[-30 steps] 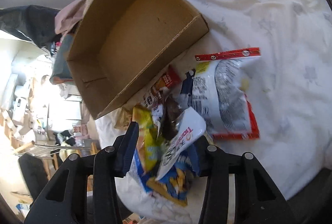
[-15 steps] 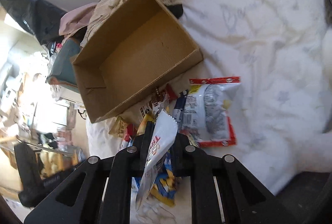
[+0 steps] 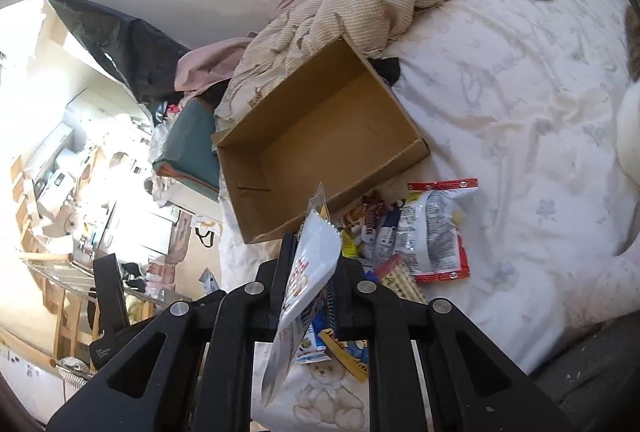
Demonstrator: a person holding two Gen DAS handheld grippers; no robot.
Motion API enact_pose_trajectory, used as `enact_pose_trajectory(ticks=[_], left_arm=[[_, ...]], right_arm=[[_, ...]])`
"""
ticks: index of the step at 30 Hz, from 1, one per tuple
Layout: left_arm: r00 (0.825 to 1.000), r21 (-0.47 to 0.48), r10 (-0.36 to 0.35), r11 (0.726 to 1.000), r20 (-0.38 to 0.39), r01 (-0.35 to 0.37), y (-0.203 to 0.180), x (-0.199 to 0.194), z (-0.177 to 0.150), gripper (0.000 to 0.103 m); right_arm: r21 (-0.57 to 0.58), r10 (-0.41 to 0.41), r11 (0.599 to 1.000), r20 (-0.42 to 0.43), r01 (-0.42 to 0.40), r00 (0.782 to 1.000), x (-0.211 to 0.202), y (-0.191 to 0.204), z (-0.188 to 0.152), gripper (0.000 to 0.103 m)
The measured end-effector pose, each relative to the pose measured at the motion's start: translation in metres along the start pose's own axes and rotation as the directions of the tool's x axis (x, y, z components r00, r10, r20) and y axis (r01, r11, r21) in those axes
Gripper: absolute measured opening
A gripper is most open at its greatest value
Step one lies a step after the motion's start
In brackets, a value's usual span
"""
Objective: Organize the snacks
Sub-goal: 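Grasp a white chip bag with the right tool while the left tool carries the stick, then lower the stick into the box and open the left tool while the right tool drops its bag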
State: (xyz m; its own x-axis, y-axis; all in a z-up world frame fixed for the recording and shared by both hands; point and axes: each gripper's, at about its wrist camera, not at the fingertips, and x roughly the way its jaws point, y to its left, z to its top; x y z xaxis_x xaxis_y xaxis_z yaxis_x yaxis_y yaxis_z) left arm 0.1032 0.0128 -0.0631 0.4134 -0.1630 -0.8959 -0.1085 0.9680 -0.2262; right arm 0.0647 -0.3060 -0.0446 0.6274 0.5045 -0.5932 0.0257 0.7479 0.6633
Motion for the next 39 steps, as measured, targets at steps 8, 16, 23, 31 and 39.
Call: enact_pose_trajectory(ticks=[8, 16, 23, 31, 39], left_arm=[[0.997, 0.042, -0.006, 0.999, 0.072, 0.003, -0.009, -0.028, 0.016, 0.014], [0.994, 0.110, -0.001, 0.994, 0.112, -0.011, -0.034, -0.037, 0.051, 0.014], [0.991, 0.156, -0.003, 0.988, 0.131, -0.018, -0.058, -0.026, 0.083, 0.014], [0.991, 0.187, 0.000, 0.982, 0.137, -0.026, -0.080, 0.006, 0.115, 0.014], [0.990, 0.182, 0.020, 0.982, 0.139, -0.046, -0.079, 0.053, 0.123, 0.014]], right_arm=[[-0.033, 0.029, 0.999, 0.025, -0.028, 0.999, 0.005, 0.009, 0.019, 0.014], [-0.047, 0.037, 0.998, 0.033, -0.036, 0.999, 0.020, 0.013, 0.044, 0.014], [-0.067, 0.041, 0.997, 0.038, -0.038, 0.998, 0.043, 0.018, 0.075, 0.014], [-0.098, 0.029, 0.995, 0.000, -0.029, 1.000, 0.084, 0.021, 0.108, 0.014], [-0.060, 0.003, 0.998, -0.101, -0.009, 0.995, 0.132, 0.010, 0.112, 0.014]])
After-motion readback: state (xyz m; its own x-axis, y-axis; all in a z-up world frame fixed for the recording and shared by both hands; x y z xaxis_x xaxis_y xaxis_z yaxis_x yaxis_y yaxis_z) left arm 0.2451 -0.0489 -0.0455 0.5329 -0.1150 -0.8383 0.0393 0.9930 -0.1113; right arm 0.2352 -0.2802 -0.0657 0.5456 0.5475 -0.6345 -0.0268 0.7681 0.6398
